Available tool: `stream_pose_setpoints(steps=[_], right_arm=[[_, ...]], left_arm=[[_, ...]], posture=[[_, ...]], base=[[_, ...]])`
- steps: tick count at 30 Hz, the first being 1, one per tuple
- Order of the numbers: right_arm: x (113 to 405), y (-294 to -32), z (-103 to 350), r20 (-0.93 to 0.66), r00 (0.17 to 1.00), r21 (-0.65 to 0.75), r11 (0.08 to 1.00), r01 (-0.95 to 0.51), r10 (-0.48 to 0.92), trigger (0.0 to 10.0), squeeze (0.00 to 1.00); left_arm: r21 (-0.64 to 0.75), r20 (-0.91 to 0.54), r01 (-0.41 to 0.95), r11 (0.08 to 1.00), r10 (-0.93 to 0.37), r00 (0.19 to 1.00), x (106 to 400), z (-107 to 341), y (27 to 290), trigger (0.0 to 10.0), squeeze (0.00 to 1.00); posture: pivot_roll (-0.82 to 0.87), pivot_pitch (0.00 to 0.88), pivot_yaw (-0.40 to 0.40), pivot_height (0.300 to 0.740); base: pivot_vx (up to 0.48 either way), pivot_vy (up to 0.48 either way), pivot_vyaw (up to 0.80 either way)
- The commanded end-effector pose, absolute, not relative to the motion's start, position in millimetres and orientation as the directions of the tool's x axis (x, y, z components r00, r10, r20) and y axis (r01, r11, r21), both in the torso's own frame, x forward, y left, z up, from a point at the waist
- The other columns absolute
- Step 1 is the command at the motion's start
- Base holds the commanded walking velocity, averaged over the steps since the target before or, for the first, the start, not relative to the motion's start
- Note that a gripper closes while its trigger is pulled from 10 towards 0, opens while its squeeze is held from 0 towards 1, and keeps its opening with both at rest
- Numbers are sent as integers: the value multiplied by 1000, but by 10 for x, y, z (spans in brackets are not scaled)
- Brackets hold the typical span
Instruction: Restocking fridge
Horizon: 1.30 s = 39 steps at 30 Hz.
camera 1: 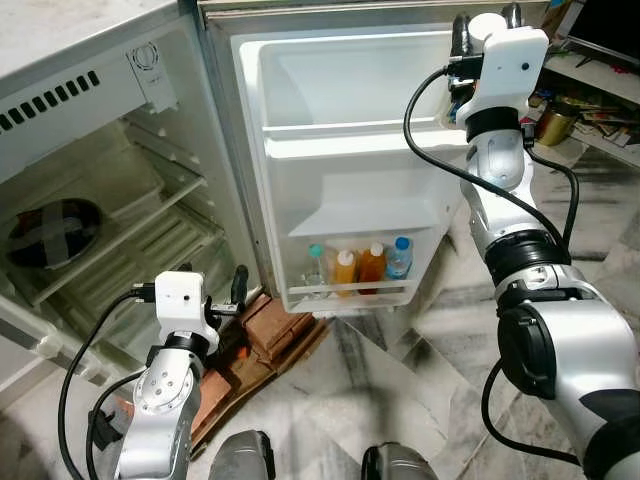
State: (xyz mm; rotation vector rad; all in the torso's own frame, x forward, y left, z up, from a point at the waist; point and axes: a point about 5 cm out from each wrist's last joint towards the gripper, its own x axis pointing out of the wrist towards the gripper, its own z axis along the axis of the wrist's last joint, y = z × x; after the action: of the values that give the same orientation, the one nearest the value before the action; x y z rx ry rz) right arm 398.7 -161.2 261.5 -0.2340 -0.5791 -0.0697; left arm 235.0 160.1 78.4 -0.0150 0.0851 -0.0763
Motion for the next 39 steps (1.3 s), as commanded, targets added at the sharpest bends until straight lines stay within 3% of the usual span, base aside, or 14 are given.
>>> stream_pose_setpoints(steps=[1, 15, 25, 37, 38, 39], right_arm=[[4002, -1657, 2257, 417, 909, -233, 964, 130, -22, 10000, 0], [4022, -1505, 2830, 604, 797, -257, 953, 159, 30, 10000, 0], [4055, -1566, 2521, 481, 876, -244, 958, 152, -16, 10000, 0], [4095, -1900, 2275, 281, 946, -224, 947, 228, -161, 10000, 0], [4112, -1923, 2298, 258, 952, -225, 948, 226, -166, 10000, 1000], [4112, -1923, 2298, 258, 952, -225, 948, 226, -166, 10000, 1000]], left_arm=[[-4, -88, 72, 997, -72, 994, 2332, 813, 1625, 10000, 0], [4, -101, 62, 998, -61, 993, 2258, 833, 1648, 10000, 0], [2, -117, 49, 999, -48, 992, 2191, 823, 1650, 10000, 0], [-4, -142, 69, 998, -69, 987, 2198, 803, 1605, 10000, 0], [-5, -146, 70, 998, -70, 987, 2211, 796, 1599, 10000, 0], [-5, -146, 70, 998, -70, 987, 2211, 796, 1599, 10000, 0]], posture=[[180, 167, 35, 740], [200, 180, 31, 740], [208, 199, 22, 740], [183, 204, 26, 740], [179, 198, 23, 740], [179, 198, 23, 740]], base=[[0, 0, 0], [0, 0, 0], [0, 0, 0], [0, 0, 0], [0, 0, 0], [0, 0, 0]])
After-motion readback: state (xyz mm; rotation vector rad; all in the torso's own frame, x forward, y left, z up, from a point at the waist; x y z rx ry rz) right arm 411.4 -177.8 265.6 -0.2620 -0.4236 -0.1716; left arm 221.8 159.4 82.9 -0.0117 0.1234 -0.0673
